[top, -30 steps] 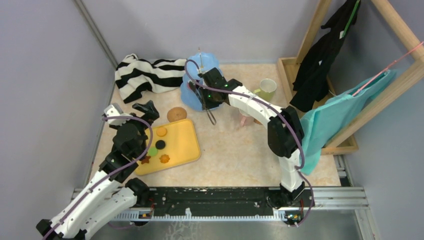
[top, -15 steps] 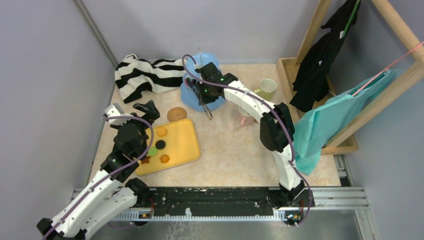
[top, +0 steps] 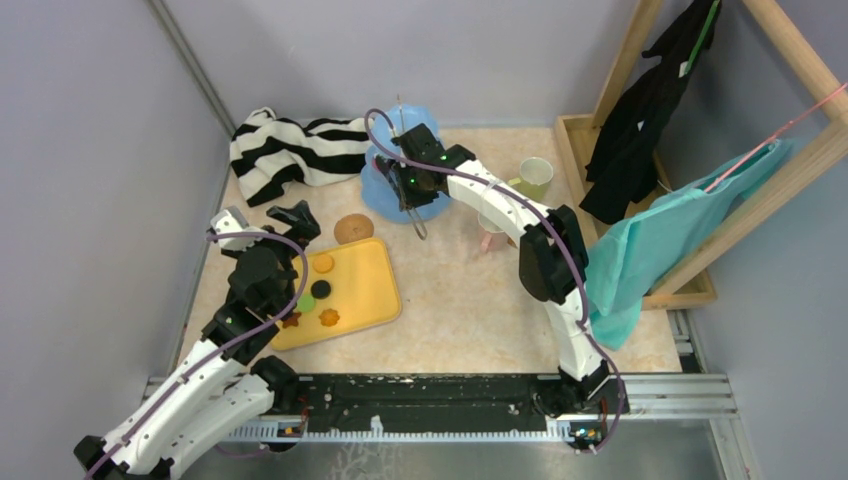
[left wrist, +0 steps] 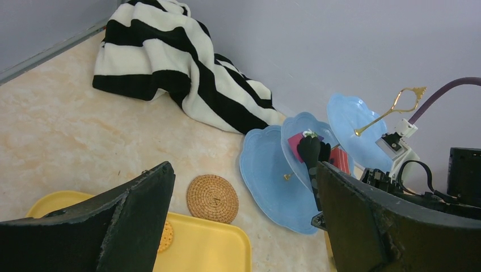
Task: Serve the afternoon tea
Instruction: Place the desert on the desert table.
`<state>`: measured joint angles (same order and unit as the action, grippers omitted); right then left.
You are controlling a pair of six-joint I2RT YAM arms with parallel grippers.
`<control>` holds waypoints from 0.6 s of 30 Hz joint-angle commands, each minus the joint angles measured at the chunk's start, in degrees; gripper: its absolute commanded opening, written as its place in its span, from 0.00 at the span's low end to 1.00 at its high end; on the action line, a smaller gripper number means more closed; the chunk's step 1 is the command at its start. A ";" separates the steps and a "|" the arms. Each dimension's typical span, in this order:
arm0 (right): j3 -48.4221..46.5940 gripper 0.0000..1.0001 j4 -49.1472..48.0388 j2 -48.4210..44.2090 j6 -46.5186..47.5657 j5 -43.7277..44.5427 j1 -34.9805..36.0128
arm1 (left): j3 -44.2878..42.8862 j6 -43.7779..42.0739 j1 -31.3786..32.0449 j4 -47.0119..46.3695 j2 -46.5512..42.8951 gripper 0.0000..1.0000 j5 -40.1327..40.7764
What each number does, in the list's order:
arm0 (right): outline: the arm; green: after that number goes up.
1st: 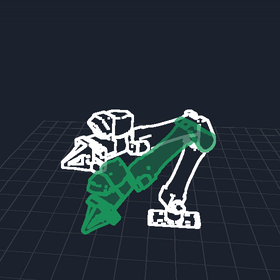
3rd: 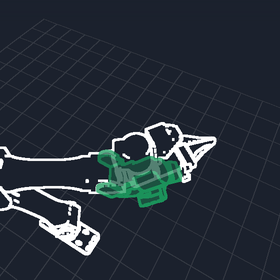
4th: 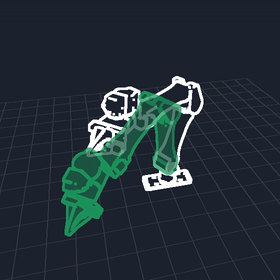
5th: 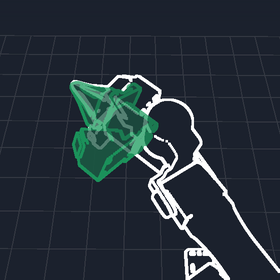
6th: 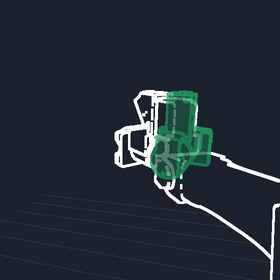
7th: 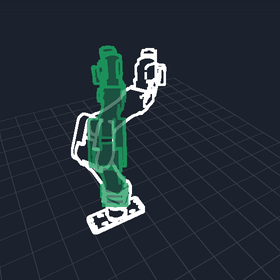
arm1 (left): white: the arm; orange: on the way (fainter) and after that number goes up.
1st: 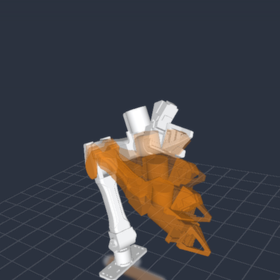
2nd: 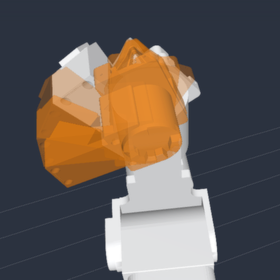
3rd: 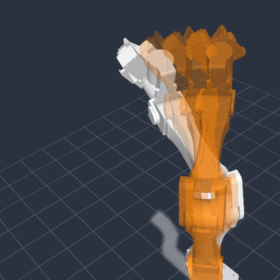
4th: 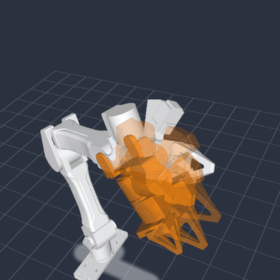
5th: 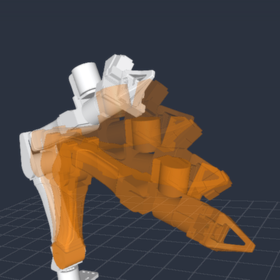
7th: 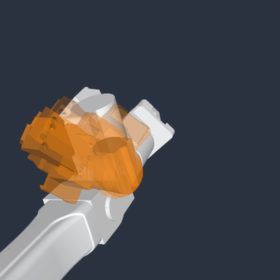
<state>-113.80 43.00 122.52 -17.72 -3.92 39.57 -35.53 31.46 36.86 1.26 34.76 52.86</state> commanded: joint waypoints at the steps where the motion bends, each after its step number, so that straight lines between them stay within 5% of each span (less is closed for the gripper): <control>1: -3.31 0.20 -1.19 0.42 -0.04 0.84 -0.52 | 0.50 -0.28 -0.21 -1.35 -0.05 0.99 -0.56; 18: -1.34 0.30 -1.94 -0.75 -0.05 1.02 -0.98 | 0.28 -0.67 -0.21 -1.43 -0.01 0.99 -0.48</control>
<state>-113.80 42.98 122.52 -17.74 -3.53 39.24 -35.53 31.42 36.86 1.26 34.76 52.86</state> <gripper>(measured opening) 0.303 0.991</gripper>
